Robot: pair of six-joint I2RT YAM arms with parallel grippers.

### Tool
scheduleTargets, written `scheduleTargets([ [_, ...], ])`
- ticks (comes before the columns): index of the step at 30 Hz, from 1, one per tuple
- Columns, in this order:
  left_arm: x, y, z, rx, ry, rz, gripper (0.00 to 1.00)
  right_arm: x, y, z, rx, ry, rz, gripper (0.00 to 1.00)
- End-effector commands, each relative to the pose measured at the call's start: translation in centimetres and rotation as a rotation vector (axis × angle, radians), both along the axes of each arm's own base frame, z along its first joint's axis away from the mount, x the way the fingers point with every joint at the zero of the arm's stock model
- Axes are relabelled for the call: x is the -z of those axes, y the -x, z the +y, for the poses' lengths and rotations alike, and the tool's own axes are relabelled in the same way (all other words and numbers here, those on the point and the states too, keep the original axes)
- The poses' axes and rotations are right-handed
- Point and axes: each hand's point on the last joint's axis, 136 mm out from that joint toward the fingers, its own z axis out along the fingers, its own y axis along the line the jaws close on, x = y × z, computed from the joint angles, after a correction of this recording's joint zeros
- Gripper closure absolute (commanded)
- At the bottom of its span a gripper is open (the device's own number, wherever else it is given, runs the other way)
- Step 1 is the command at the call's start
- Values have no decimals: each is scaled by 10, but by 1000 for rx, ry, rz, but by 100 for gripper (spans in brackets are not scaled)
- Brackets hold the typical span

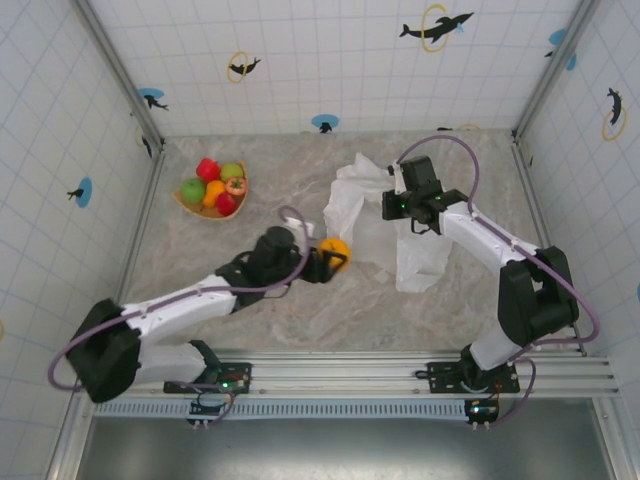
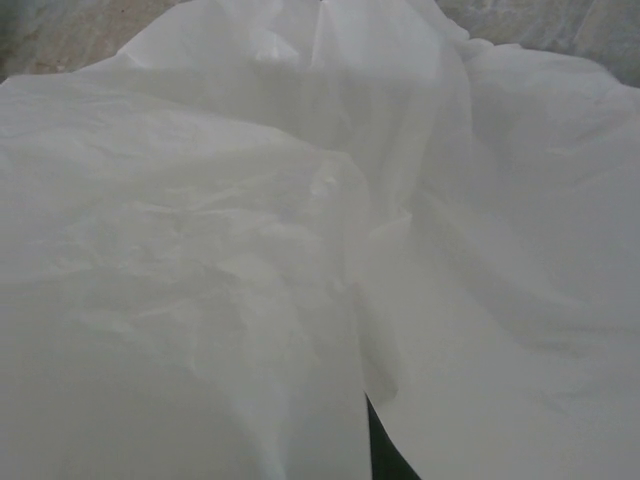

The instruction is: Place the fruits into the plastic bag

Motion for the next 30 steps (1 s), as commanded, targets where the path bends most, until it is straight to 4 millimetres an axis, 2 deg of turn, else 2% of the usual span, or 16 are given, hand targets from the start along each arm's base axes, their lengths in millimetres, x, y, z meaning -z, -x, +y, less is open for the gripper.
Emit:
scheduleTargets([
  [1,-25,0,-54,87,55,-110,36,-15,-4,14,-15,-94,22,100],
  [3,-13,-1,-76,116,52,-80,37,-18,-4,17,-22,-126,33,100],
  [5,1,-13,-85,86,22,-65,38,-23,-3,18,-26,-148,36,100],
  [9,20,-46,-86,-27,-64,-119,38,-32,2,15,-20,-173,33,100],
  [13,34,-76,-78,-139,-89,-135,38,-36,9,16,-23,-206,46,100],
  [18,36,-100,-75,-202,-95,-200,37,-40,20,21,-30,-316,72,100],
  [22,39,-105,-77,-198,-102,-242,37,-47,25,24,-8,-408,82,100],
  [27,42,-92,-92,-130,-87,-250,36,-52,27,27,7,-486,95,100],
  [28,33,-95,-99,-124,-66,-262,36,-53,28,27,13,-509,100,100],
  [30,34,-98,-102,-129,-66,-264,36,-56,29,29,16,-555,109,100],
])
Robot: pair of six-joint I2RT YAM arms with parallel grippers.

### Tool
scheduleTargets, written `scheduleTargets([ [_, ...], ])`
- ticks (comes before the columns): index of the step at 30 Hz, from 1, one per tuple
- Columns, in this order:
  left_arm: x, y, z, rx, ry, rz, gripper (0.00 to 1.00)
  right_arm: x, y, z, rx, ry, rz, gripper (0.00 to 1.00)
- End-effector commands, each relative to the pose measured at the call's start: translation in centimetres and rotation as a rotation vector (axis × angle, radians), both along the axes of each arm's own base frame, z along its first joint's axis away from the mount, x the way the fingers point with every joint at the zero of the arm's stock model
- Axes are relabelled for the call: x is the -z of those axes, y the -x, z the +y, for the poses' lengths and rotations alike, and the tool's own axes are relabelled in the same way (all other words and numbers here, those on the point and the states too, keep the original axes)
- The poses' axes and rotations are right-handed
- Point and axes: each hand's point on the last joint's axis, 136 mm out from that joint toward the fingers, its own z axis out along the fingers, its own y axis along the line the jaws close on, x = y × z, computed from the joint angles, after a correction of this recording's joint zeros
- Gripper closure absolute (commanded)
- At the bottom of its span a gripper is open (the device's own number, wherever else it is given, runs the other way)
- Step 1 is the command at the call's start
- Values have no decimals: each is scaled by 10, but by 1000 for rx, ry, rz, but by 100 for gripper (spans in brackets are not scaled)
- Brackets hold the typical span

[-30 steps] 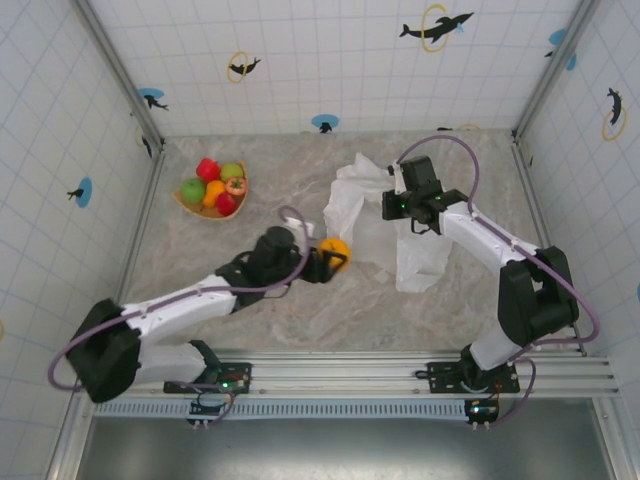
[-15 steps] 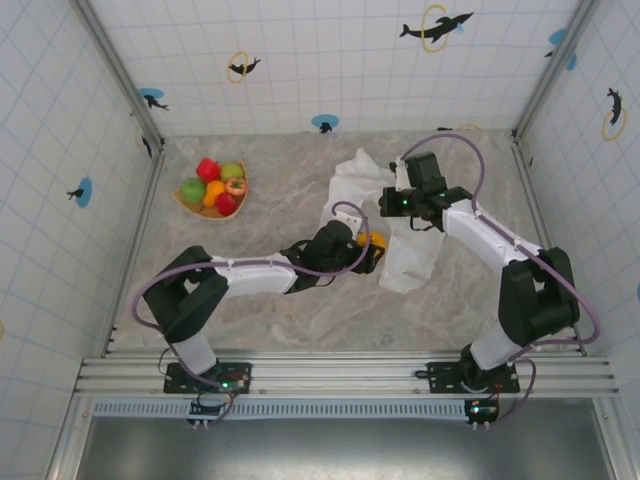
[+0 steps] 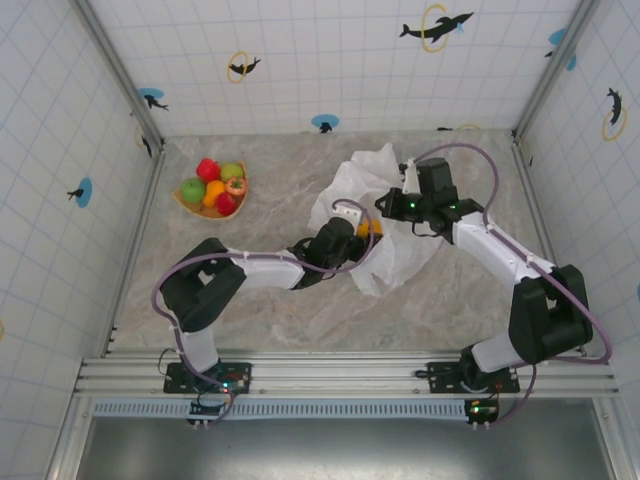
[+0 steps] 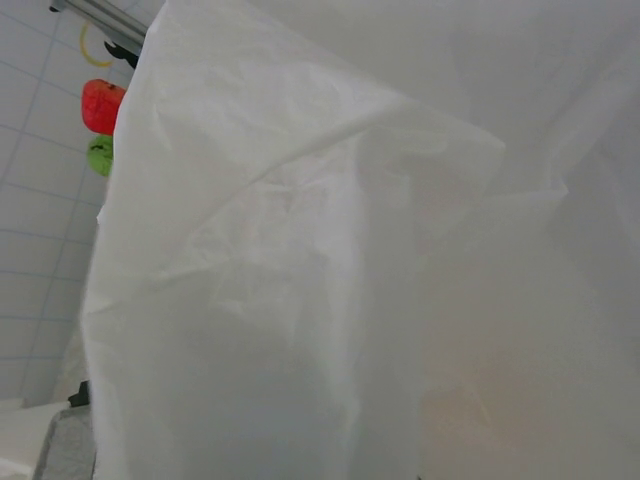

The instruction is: Place the fruits into the plastic bag

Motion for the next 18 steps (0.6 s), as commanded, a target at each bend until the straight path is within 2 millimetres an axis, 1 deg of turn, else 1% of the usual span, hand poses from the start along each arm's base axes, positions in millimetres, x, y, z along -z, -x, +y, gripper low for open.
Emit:
scheduleTargets([
  [1,-20,-10,-16,13,39,-70,35,-22,3,7,7,-141,-13,100],
  [3,-21,-19,-14,-11,42,-86,35,-25,7,10,14,-196,2,100],
  [5,-22,-32,-7,-57,66,-89,35,-25,13,12,19,-252,26,100],
  [6,-21,-38,-3,-75,82,-88,35,-32,13,13,18,-285,2,100],
  [8,-20,-47,1,-91,119,-83,35,-38,15,13,28,-323,-3,100],
  [11,-17,-56,-2,-92,127,-99,35,-43,18,13,34,-352,-2,100],
  [16,-15,-62,-11,-84,167,-128,34,-54,22,20,12,-446,10,100],
  [18,-15,-64,-15,-78,187,-132,34,-56,22,21,15,-465,16,100],
])
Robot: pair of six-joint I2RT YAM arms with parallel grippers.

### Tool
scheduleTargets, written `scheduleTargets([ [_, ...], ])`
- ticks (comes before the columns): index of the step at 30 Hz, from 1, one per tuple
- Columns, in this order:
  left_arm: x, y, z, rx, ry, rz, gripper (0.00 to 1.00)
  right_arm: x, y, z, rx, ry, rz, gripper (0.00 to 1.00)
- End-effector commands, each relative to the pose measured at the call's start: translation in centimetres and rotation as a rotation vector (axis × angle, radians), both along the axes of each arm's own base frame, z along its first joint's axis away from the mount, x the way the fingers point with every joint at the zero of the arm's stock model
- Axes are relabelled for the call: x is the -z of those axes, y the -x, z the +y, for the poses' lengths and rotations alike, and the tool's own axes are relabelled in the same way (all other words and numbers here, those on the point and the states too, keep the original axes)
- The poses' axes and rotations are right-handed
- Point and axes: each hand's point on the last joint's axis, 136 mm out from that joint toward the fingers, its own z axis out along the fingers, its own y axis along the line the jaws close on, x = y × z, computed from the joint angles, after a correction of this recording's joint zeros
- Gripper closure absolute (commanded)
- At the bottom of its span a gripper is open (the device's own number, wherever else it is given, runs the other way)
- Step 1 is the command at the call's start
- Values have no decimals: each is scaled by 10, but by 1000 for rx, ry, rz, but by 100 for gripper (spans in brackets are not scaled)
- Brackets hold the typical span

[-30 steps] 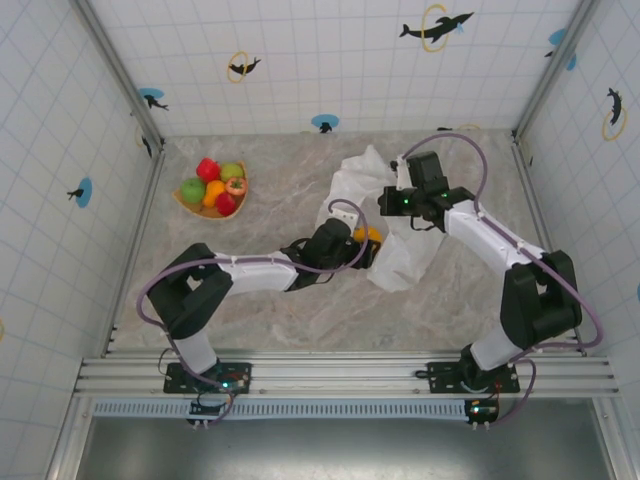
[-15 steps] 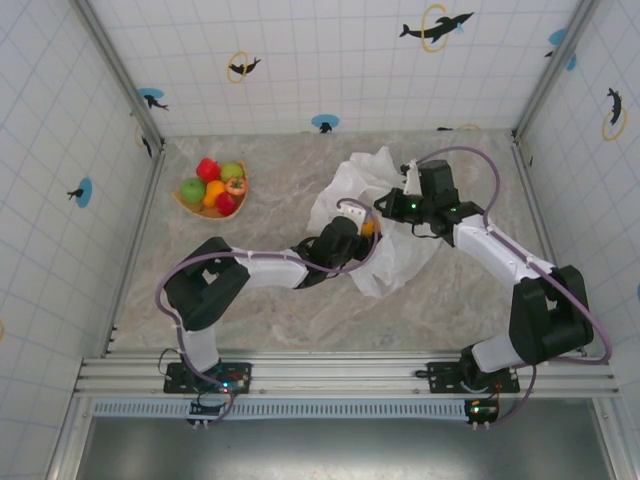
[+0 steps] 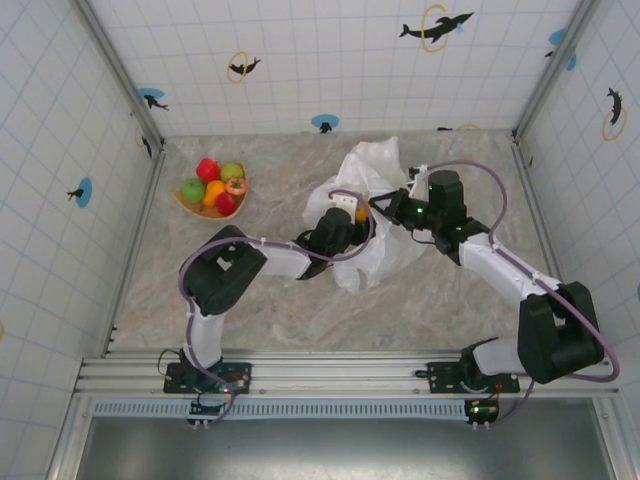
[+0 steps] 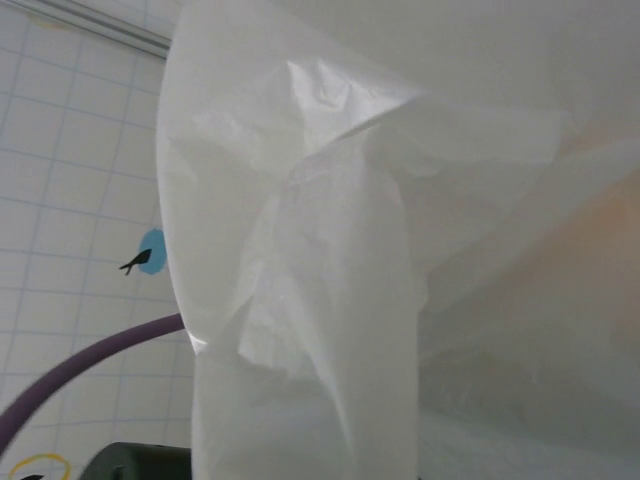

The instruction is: Place the fruits into the plastic bag

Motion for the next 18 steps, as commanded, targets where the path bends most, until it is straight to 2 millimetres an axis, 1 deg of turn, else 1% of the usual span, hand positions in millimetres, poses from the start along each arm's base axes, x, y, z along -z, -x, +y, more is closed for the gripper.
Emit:
scheduleTargets([
  [1,-25,-9,-18,18,104,-68,34,-24,4,6,-19,-100,-37,100],
  [4,-21,-14,-22,9,120,-71,33,-25,5,10,-27,-128,-21,100],
  [6,-18,-21,-21,-23,125,-82,31,-24,6,14,-40,-146,-6,100],
  [8,-14,-28,-23,-46,130,-96,29,-20,9,16,-44,-156,7,100],
  [11,-9,-33,-27,-52,128,-98,24,-12,9,14,-36,-147,20,100],
  [13,-6,-32,-28,-43,121,-91,21,-6,8,10,-26,-134,28,100],
  [18,-7,-21,-19,-26,96,-89,12,13,6,2,-8,-77,42,100],
])
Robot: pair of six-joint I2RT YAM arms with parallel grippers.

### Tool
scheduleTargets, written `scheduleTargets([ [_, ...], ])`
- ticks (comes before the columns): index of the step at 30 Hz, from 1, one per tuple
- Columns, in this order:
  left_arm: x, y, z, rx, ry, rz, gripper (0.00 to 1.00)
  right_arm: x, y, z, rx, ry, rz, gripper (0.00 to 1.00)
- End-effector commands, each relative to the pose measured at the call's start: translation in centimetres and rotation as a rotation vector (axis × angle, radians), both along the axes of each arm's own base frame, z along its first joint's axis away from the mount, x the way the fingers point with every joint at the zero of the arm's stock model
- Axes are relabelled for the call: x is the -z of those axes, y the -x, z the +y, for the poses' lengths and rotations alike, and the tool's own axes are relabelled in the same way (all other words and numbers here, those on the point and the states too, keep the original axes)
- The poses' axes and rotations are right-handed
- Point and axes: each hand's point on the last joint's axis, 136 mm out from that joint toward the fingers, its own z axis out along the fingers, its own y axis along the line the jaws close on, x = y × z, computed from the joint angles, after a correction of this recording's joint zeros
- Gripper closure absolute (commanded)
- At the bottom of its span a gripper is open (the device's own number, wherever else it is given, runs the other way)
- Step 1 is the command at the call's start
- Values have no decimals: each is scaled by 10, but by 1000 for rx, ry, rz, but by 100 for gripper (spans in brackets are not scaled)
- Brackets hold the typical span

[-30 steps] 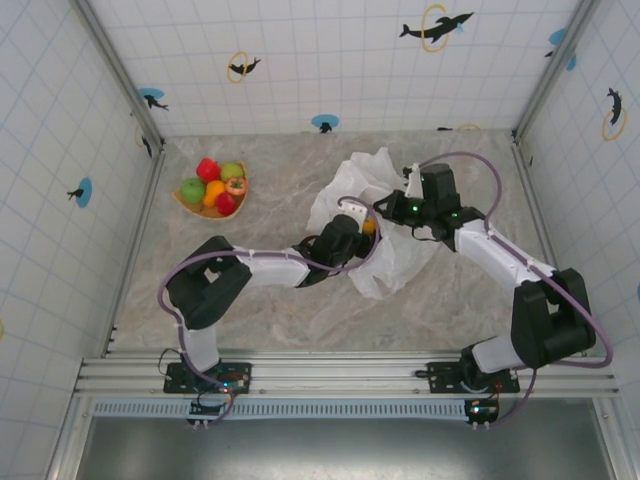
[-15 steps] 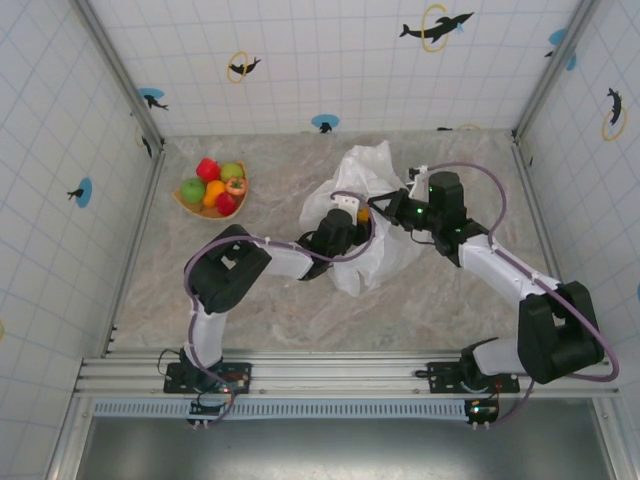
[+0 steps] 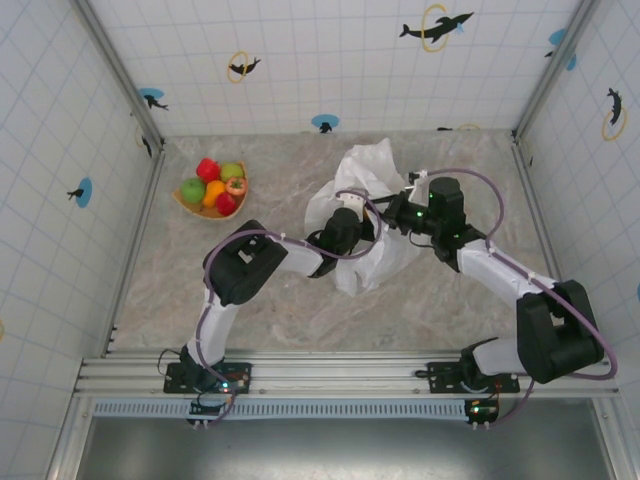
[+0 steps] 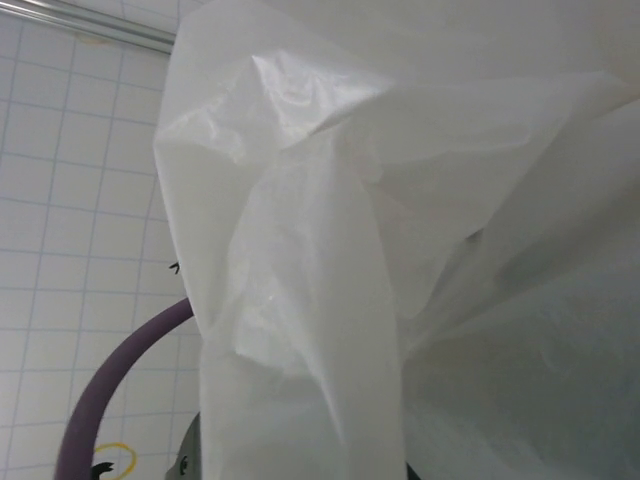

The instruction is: Place the fruits into the plastic bag

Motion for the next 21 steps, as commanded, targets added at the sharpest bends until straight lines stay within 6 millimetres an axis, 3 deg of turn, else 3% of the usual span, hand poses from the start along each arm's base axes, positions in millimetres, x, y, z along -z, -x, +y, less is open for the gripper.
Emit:
scheduleTargets([
  [1,-14,6,5,4,14,-22,12,14,-2,-5,2,41,-7,100],
  [11,-30,38,18,99,-16,39,5,44,-13,-22,1,219,-11,100],
  [12,-23,47,22,117,-34,66,6,49,-15,-26,5,256,-11,100],
  [15,-28,67,24,200,-52,103,8,59,-21,-36,10,342,-7,100],
  [21,-30,96,37,302,-168,163,10,61,-34,-44,6,461,-63,100],
])
